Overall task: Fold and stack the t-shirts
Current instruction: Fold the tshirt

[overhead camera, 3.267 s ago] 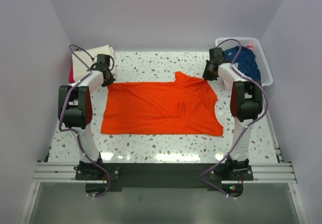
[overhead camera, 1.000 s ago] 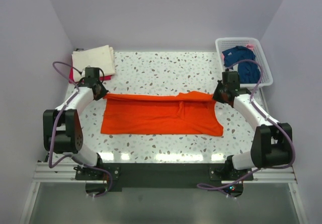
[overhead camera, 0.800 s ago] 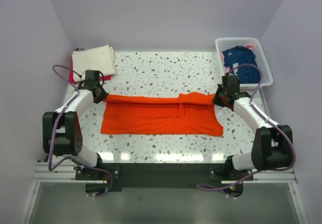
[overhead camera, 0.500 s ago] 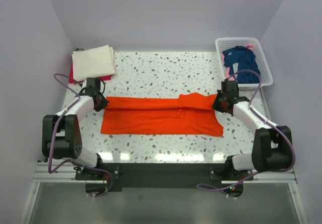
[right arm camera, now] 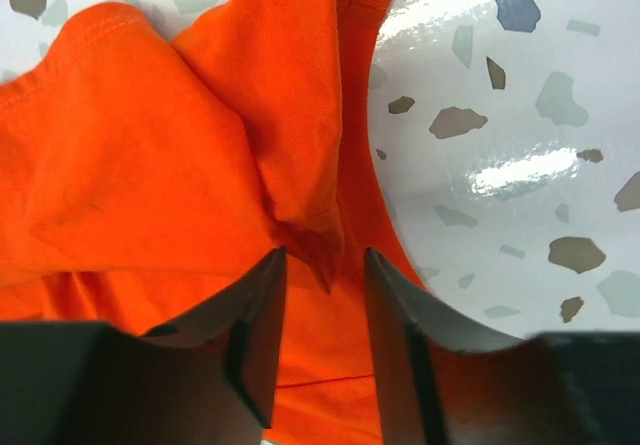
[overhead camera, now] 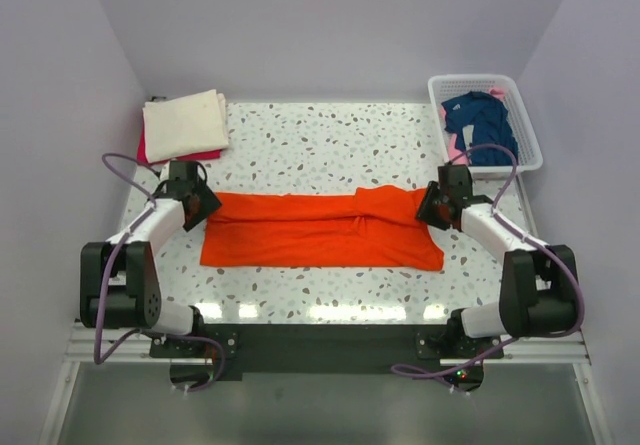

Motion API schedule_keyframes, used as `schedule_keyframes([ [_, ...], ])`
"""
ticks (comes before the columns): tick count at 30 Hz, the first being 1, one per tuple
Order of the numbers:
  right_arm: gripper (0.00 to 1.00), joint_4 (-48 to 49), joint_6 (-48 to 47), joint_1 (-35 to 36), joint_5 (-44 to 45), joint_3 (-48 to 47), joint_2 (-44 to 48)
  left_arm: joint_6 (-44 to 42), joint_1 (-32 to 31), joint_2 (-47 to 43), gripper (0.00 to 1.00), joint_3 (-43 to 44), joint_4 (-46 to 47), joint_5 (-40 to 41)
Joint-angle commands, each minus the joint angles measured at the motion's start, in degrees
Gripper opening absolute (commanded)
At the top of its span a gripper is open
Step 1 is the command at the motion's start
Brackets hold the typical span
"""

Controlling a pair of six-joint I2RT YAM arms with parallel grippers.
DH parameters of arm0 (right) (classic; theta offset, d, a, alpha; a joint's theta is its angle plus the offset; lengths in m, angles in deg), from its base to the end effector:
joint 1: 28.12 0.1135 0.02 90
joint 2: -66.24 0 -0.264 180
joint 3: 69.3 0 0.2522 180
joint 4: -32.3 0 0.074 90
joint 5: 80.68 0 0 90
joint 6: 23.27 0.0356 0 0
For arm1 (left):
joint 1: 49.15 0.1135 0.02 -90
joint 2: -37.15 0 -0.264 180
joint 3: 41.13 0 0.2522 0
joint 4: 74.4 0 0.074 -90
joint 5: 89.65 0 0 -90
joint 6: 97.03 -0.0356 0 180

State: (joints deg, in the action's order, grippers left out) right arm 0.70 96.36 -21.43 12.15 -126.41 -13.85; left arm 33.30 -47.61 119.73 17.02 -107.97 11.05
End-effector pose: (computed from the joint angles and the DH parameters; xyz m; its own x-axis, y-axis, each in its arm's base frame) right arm 0.2686 0.0297 0.1858 -0.7470 0.4096 -0.5237 0.3237 0.9121 0.2516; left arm 0.2730 0.0140 0.1786 -0.5655 -0.6514 -0.5059 -0.6438 0.7320 -0.2229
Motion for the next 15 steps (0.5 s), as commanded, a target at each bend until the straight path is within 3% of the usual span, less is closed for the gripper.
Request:
schedule_keyframes([
  [1, 0.43, 0.1, -0.3, 0.0, -0.2, -0.5, 1.2, -0.7, 0.7, -3.7, 0.68, 1.4, 0.2, 1.3],
  [4, 0.5, -2.0, -1.6, -0.1, 1.1, -2.6, 4.0, -1.8, 0.7, -5.1, 0.7, 3.2, -1.3, 1.5],
  [8, 0.52, -5.2, -3.1, 0.2, 0.2, -7.6, 5.5, -1.7, -0.4, -6.1, 0.66, 3.4, -0.8, -1.0],
  [15, 0.54, -7.4, -6.6, 4.9, 2.7, -17.9, -4.8, -1.3, -9.1, -0.7, 0.59, 5.6, 4.1, -3.0],
])
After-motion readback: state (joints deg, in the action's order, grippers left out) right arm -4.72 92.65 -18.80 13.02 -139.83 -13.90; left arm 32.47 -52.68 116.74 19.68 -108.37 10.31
